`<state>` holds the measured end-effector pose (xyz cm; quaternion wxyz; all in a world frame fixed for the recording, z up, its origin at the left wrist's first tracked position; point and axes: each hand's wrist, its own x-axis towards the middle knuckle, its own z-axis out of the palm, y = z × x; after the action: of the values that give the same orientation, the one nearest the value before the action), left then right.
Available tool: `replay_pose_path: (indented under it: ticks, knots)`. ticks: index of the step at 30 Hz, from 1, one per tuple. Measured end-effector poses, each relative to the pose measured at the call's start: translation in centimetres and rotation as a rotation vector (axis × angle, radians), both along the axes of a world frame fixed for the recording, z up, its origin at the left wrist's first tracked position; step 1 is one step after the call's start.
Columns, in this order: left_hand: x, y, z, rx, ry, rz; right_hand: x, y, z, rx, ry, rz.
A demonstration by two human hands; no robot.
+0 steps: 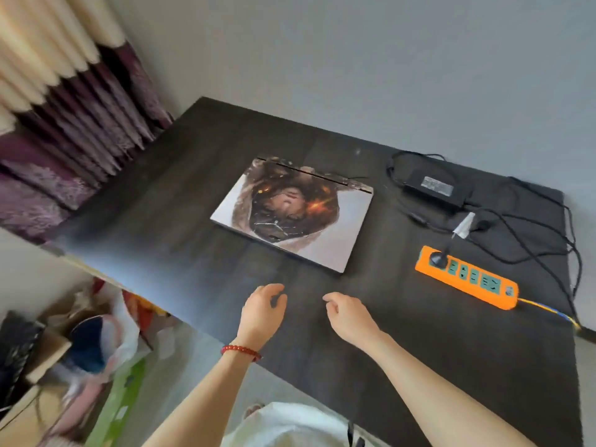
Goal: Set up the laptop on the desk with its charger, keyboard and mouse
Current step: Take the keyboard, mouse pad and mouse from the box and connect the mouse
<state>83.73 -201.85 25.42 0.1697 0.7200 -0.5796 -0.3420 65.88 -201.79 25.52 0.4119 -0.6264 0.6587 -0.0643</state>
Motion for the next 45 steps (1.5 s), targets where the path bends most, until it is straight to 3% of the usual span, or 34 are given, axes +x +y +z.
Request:
replay_pose_path:
  ticks: [6, 12, 21, 33, 41, 45]
  knots:
    - [16.8, 6.2, 3.9, -0.1, -0.03, 0.402, 17.6, -0.4, 3.0, -0.063, -0.081, 0.354]
    - [33.3, 19.4, 3.4, -0.124, -0.021, 0.726, 36.8, 6.4, 2.2, -0.013, -0.145, 0.619]
    - [47.1, 32.1, -1.0, 0.041, 0.06, 0.991, 52.7, 14.6, -1.3, 0.165, -0.092, 0.771]
    - [58.3, 28.1, -9.4, 0.256, 0.119, 1.045, 68.9, 8.4, -7.0, 0.17, -0.012, 0.781]
    - [71.9, 19.9, -19.1, 0.415, 0.037, 1.165, 82.5, 0.9, -17.3, 0.105, 0.066, 0.686]
    - [75.5, 18.2, -24.8, 0.538, 0.044, 1.068, 86.7, 0.1, -22.1, 0.028, 0.181, 0.701]
